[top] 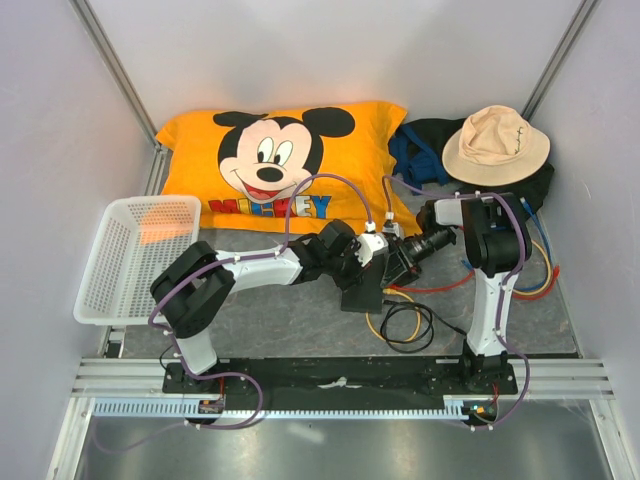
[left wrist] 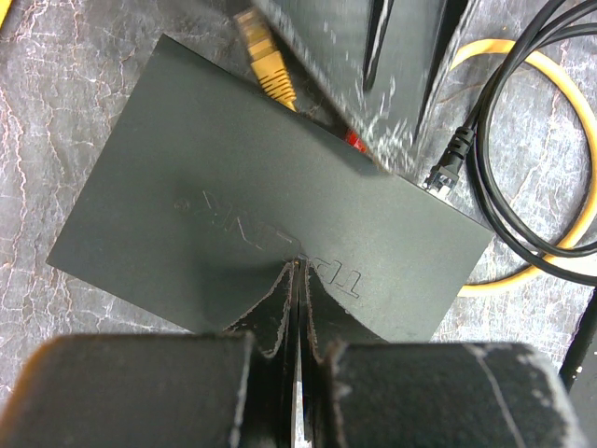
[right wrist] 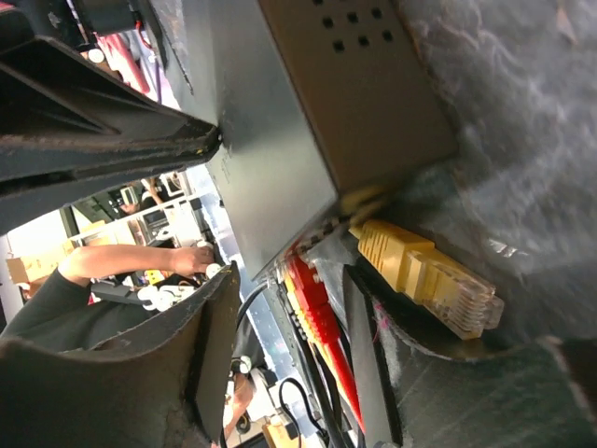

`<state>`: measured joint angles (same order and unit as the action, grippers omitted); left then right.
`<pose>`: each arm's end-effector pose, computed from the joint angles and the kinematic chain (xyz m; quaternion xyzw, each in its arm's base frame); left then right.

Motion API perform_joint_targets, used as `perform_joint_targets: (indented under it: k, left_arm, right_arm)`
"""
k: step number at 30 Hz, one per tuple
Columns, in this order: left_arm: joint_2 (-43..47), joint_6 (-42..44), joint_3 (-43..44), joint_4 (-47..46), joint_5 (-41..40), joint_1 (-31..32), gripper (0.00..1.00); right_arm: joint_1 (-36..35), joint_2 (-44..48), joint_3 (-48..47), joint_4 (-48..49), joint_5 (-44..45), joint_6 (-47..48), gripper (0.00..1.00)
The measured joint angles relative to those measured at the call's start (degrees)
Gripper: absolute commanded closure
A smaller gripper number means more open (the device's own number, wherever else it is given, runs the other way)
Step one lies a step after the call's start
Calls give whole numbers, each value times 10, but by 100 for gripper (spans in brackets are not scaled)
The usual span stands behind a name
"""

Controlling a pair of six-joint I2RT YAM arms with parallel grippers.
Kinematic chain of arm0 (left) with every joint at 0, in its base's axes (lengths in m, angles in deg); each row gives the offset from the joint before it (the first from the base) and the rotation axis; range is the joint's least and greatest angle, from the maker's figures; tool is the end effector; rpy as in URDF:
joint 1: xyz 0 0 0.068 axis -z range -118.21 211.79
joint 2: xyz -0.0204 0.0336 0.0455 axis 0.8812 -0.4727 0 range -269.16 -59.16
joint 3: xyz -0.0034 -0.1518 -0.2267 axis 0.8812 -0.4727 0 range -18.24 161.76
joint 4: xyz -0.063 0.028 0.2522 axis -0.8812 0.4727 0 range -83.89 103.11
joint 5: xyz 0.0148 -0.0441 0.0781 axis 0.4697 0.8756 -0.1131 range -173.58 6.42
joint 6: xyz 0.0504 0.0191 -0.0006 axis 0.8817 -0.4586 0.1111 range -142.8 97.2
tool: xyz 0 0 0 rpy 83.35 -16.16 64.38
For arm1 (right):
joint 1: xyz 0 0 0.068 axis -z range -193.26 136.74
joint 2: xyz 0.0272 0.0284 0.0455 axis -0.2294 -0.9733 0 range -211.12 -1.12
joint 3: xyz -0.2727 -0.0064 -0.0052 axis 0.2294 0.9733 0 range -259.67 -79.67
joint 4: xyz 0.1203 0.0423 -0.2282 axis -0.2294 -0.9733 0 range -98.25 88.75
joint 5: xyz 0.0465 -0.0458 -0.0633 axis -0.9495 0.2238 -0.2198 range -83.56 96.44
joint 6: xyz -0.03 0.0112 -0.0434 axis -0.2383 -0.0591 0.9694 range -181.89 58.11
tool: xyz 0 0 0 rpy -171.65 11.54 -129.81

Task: Pull the plug from the switch port

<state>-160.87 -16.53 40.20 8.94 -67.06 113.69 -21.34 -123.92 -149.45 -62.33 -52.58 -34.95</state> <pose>0.2191 -0.2959 0.1699 0.4931 0.7761 -0.2662 0.2893 0.3130 0.0752 0.0916 0.1580 -0.8426 -0.5050 0.1003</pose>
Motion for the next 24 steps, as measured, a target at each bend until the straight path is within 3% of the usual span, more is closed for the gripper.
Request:
perform_joint_targets:
  k: [24]
  left_arm:
    - [0, 0, 0, 0, 0, 0, 98]
  right_arm:
    - [7, -26, 0, 9, -25, -27, 49]
